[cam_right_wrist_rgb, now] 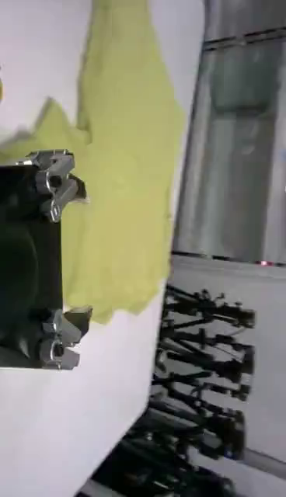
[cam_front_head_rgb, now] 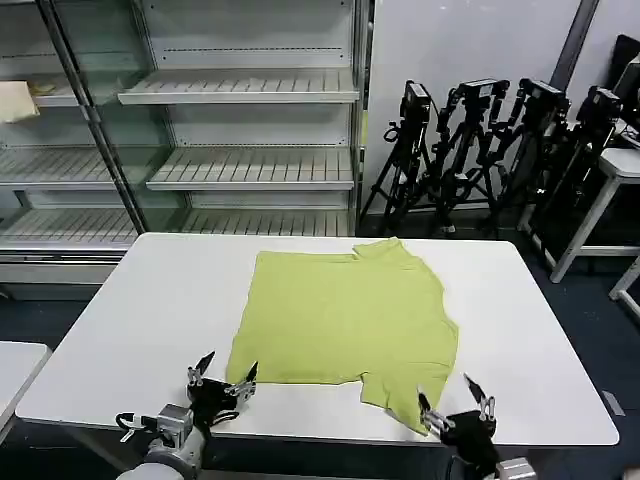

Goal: Fold and organize the clothes.

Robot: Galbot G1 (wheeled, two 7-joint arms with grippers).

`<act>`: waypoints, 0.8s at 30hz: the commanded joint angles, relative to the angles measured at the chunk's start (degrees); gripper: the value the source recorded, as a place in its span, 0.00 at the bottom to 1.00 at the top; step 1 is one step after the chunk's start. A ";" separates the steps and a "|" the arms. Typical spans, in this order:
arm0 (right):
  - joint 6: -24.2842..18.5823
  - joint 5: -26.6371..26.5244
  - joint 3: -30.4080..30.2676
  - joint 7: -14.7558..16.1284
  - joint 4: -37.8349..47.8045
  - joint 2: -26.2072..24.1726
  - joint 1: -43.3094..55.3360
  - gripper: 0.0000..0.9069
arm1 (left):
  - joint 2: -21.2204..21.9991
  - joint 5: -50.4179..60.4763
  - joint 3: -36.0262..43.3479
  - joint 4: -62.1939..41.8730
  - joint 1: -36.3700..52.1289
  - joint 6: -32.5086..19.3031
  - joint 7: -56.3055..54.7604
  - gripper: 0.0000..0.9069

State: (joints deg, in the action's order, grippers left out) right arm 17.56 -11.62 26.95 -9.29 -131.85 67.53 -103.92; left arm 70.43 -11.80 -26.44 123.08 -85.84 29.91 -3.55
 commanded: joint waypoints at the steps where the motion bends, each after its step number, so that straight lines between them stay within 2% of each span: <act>1: 0.77 0.68 -0.60 -0.35 -0.70 -0.13 -3.66 1.00 | -0.13 -2.64 -1.20 -0.61 -1.24 3.26 -0.57 1.00; 4: 1.11 0.63 -1.61 -0.75 0.32 0.01 -2.66 1.00 | -0.56 -3.17 -1.99 -1.13 -0.87 3.24 -0.57 1.00; 5: 1.48 0.39 -1.82 -1.01 0.58 0.04 -2.29 0.82 | -0.70 -3.36 -2.21 -1.13 -0.86 3.24 -0.54 1.00; 6: 1.70 0.29 -2.06 -1.14 0.83 0.12 -1.94 0.53 | -0.85 -3.62 -2.37 -1.11 -0.90 3.23 -0.36 1.00; 7: 1.85 0.24 -2.27 -1.25 0.98 0.16 -1.74 0.00 | -0.94 -4.01 -2.45 -1.05 -0.92 3.22 -0.23 0.31; 8: 1.95 -0.01 -2.50 -1.22 1.12 0.20 -1.42 0.00 | -1.01 -4.26 -2.42 -1.02 -0.97 3.22 -0.24 0.10; 9: 2.19 -0.29 -2.73 -1.13 1.12 0.21 -1.25 0.00 | -1.07 -4.26 -2.41 -1.07 -0.99 3.23 -0.11 0.01; 14: 5.60 -3.53 -3.52 -1.00 1.46 0.10 0.23 0.00 | -1.29 -4.16 -2.23 -1.13 -1.02 3.23 0.38 0.01; 24: 6.31 -5.12 -4.01 -0.23 2.06 -0.05 1.04 0.00 | -1.16 -4.01 -1.59 -0.56 -1.63 3.21 3.02 0.00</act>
State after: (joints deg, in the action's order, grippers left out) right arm 22.10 -15.39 23.49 -8.92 -130.01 67.13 -102.47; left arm 69.20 -15.27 -27.88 122.85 -87.50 32.68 -1.41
